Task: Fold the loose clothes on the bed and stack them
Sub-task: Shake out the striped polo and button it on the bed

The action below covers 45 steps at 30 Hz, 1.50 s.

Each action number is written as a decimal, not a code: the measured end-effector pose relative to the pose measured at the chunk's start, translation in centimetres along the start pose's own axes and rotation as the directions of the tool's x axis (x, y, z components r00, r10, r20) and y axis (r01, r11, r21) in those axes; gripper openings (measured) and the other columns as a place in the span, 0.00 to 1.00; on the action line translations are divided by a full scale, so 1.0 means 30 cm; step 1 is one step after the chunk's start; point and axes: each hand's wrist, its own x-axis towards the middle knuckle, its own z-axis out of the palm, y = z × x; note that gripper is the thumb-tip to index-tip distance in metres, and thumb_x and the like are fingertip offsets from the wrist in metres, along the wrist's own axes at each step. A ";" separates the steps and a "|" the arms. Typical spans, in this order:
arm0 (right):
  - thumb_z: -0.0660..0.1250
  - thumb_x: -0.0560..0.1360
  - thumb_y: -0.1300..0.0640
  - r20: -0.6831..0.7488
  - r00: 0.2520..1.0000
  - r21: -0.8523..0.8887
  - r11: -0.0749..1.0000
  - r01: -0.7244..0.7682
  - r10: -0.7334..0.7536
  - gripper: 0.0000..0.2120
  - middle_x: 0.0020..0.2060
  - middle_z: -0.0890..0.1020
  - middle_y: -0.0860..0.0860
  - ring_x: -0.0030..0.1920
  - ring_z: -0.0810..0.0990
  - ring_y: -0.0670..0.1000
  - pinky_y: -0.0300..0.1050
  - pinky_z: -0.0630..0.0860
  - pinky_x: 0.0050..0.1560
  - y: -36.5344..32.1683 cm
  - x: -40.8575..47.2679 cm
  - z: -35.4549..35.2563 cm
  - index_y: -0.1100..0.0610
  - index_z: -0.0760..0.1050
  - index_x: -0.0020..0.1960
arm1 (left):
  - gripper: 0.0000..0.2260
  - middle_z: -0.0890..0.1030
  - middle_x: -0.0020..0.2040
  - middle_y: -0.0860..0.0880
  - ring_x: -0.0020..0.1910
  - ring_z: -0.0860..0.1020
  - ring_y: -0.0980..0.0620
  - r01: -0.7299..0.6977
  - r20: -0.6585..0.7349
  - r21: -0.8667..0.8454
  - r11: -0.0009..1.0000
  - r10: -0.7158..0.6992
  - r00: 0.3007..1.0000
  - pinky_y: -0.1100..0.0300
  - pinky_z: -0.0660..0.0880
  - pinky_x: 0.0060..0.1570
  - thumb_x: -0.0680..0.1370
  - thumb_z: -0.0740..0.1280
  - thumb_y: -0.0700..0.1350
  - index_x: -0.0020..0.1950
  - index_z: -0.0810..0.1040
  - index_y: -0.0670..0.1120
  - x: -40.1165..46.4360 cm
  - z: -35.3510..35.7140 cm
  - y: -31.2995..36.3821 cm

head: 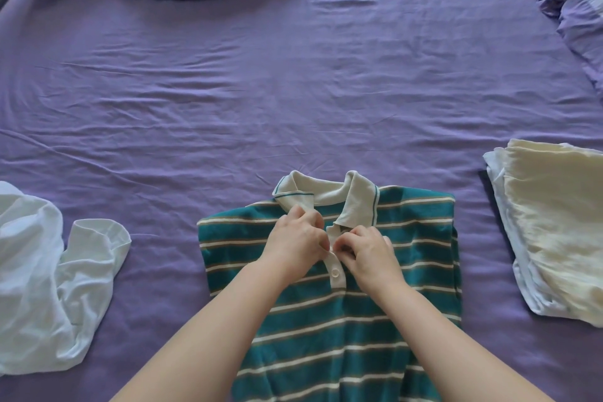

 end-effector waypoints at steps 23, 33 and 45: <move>0.67 0.75 0.54 0.212 0.961 0.397 0.883 -0.249 0.176 0.03 0.45 0.79 0.45 0.47 0.76 0.44 0.34 0.71 0.44 -0.012 0.050 -0.078 0.50 0.77 0.49 | 0.07 0.80 0.53 0.54 0.53 0.70 0.51 -0.016 -0.089 -0.059 0.998 0.011 0.996 0.58 0.66 0.54 0.79 0.63 0.49 0.55 0.76 0.52 0.036 0.033 0.001; 0.69 0.74 0.54 0.180 0.957 0.444 0.850 -0.284 0.226 0.06 0.44 0.78 0.46 0.45 0.76 0.44 0.32 0.69 0.38 -0.009 0.063 -0.070 0.50 0.72 0.47 | 0.13 0.81 0.52 0.56 0.51 0.70 0.52 -0.056 -0.119 -0.030 0.998 0.052 0.992 0.59 0.66 0.51 0.80 0.59 0.53 0.59 0.79 0.56 0.025 0.037 -0.008; 0.67 0.75 0.53 0.244 0.963 0.515 0.826 -0.227 0.112 0.05 0.47 0.79 0.45 0.49 0.78 0.43 0.32 0.73 0.43 0.017 0.051 -0.075 0.49 0.72 0.49 | 0.13 0.80 0.53 0.54 0.53 0.70 0.50 -0.078 -0.094 -0.019 0.997 0.076 0.993 0.57 0.68 0.54 0.80 0.59 0.54 0.59 0.80 0.55 0.042 0.031 -0.007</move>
